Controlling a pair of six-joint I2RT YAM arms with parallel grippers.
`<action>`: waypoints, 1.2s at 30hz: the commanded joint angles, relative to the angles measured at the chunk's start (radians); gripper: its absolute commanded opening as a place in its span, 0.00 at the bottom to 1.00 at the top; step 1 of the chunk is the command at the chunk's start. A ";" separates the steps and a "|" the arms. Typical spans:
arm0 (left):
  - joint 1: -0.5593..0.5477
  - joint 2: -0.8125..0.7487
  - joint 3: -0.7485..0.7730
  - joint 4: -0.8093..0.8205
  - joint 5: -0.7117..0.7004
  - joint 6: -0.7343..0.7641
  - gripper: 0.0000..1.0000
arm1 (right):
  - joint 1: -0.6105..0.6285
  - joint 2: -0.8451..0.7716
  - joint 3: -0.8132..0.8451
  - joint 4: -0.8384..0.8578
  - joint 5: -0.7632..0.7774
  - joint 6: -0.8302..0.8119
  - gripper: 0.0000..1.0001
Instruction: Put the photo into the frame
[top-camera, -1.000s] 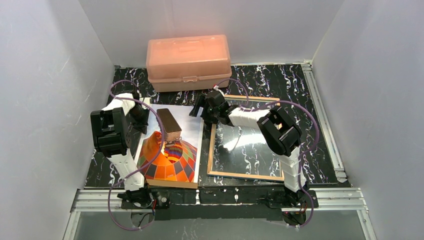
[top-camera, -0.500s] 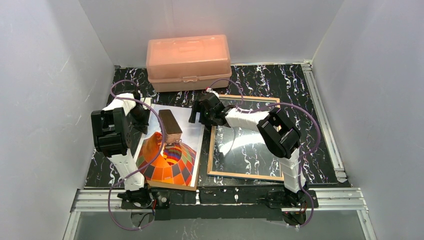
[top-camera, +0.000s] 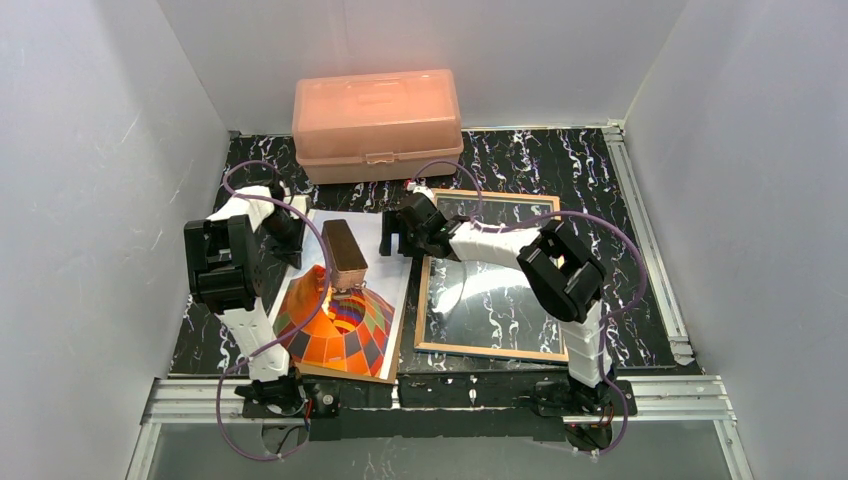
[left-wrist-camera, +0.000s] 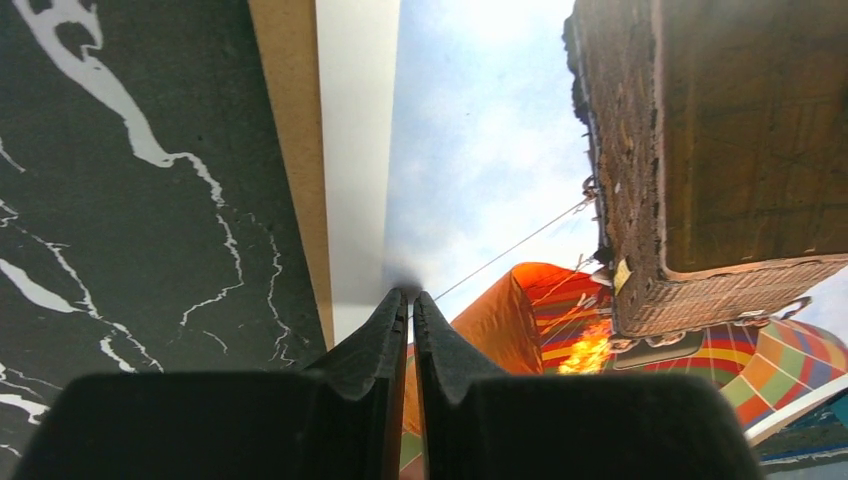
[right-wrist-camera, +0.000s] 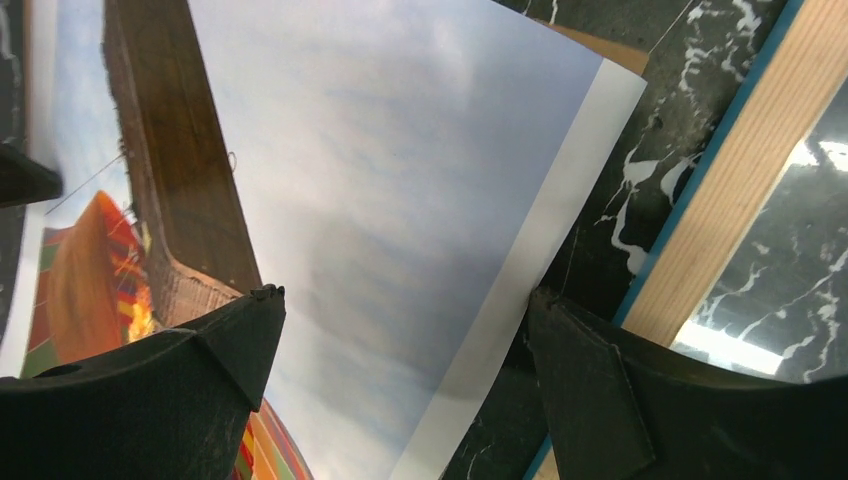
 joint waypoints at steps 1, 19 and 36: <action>-0.018 0.026 -0.013 -0.026 0.070 -0.013 0.05 | -0.005 -0.109 -0.080 0.208 -0.083 0.084 0.99; -0.018 0.018 -0.021 -0.026 0.070 -0.001 0.05 | -0.032 -0.198 -0.259 0.492 -0.233 0.359 0.99; -0.018 0.002 -0.017 -0.036 0.072 -0.004 0.04 | -0.037 -0.257 -0.340 0.584 -0.276 0.552 0.99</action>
